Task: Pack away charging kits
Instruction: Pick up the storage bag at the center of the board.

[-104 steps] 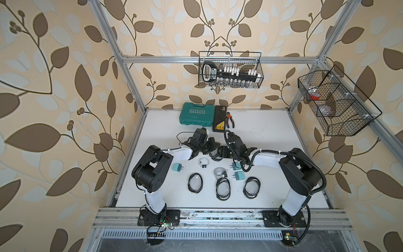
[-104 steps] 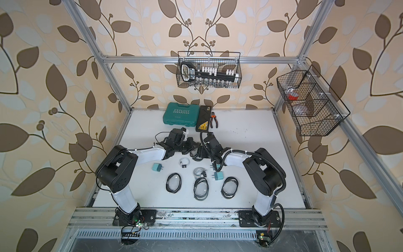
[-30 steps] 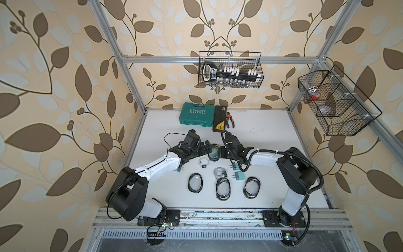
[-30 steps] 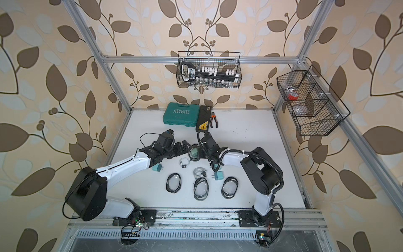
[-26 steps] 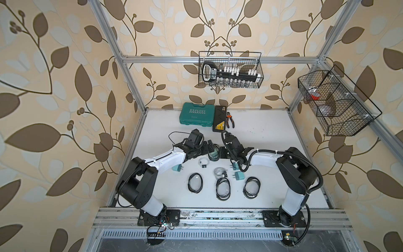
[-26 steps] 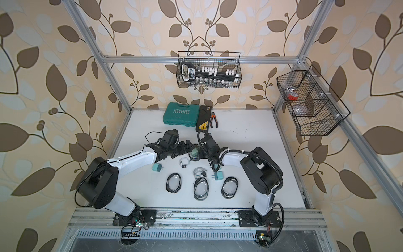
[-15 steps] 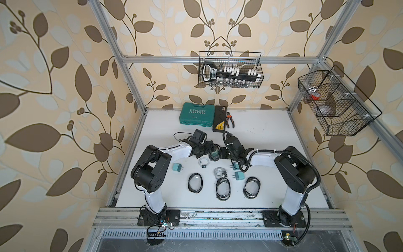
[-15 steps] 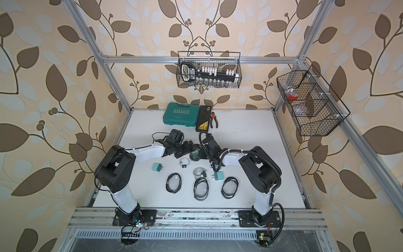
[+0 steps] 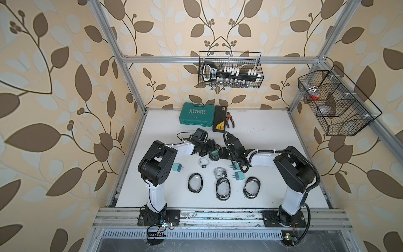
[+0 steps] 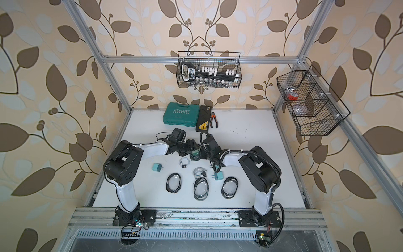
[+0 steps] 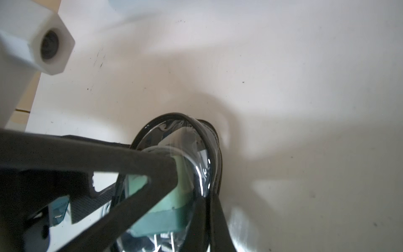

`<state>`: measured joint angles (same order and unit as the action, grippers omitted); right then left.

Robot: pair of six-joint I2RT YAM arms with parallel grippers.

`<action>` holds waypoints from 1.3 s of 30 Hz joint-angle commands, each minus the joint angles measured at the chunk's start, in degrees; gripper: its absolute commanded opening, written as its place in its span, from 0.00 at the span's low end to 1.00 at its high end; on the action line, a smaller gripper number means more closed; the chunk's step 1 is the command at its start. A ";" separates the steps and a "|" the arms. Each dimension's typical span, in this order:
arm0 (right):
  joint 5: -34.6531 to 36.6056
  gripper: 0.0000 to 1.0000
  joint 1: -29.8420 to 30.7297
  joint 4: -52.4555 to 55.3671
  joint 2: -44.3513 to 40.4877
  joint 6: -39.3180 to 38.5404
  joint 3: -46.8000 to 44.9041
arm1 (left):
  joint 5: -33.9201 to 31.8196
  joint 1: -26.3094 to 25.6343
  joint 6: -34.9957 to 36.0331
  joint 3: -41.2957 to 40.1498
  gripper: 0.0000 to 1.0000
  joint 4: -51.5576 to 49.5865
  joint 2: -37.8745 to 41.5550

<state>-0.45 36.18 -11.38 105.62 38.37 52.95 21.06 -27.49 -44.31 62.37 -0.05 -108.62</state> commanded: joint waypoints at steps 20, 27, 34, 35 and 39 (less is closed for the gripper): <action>-0.56 0.00 -0.20 2.93 2.22 -0.58 0.82 | 5.68 1.29 -0.03 0.91 0.60 -0.30 -6.23; -0.64 0.00 -0.18 3.01 2.48 -0.78 1.62 | 6.14 1.29 0.93 1.29 0.56 -2.21 -6.94; -1.09 0.00 -0.12 3.15 2.49 -0.66 2.47 | 7.06 1.29 1.69 0.27 0.47 -2.24 -7.16; -1.05 0.00 -0.12 3.29 2.37 -0.62 2.51 | 7.24 1.29 1.73 0.14 0.45 -2.23 -7.23; -0.89 0.00 -0.14 3.43 2.10 -0.65 2.51 | 7.51 1.31 1.73 0.03 0.39 -2.01 -8.12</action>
<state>-0.40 35.81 -9.19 106.24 38.30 54.13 27.92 -25.76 -43.51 64.20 3.57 -113.27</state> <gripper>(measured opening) 0.048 0.398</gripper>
